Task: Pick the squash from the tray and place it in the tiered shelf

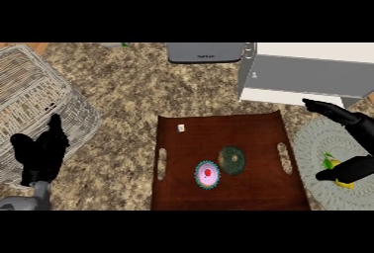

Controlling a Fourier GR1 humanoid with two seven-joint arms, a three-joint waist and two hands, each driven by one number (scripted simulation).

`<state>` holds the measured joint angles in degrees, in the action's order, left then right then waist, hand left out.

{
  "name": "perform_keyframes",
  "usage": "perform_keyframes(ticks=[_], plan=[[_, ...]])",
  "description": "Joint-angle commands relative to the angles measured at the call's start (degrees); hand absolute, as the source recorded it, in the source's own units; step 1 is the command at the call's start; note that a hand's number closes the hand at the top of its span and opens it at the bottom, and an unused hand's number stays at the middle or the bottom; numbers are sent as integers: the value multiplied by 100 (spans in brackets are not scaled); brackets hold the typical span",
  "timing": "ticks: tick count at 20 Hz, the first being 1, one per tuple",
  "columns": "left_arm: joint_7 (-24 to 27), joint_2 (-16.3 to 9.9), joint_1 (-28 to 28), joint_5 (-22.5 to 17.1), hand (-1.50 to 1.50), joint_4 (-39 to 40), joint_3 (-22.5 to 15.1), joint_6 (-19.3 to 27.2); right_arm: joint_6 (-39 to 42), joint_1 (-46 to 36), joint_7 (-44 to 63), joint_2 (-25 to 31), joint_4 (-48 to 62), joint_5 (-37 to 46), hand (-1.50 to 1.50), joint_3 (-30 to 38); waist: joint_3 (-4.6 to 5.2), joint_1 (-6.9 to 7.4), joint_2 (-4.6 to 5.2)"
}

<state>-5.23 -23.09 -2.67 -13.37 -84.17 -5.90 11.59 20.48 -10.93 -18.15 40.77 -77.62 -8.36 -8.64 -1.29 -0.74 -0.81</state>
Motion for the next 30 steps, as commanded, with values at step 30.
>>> perform_keyframes(ticks=[30], plan=[[-1149, 377, 148, -343, 0, 293, 166, -473, -1183, -739, 5459, -1132, -2089, 2417, -150, -2270, 146, 23, 115]])
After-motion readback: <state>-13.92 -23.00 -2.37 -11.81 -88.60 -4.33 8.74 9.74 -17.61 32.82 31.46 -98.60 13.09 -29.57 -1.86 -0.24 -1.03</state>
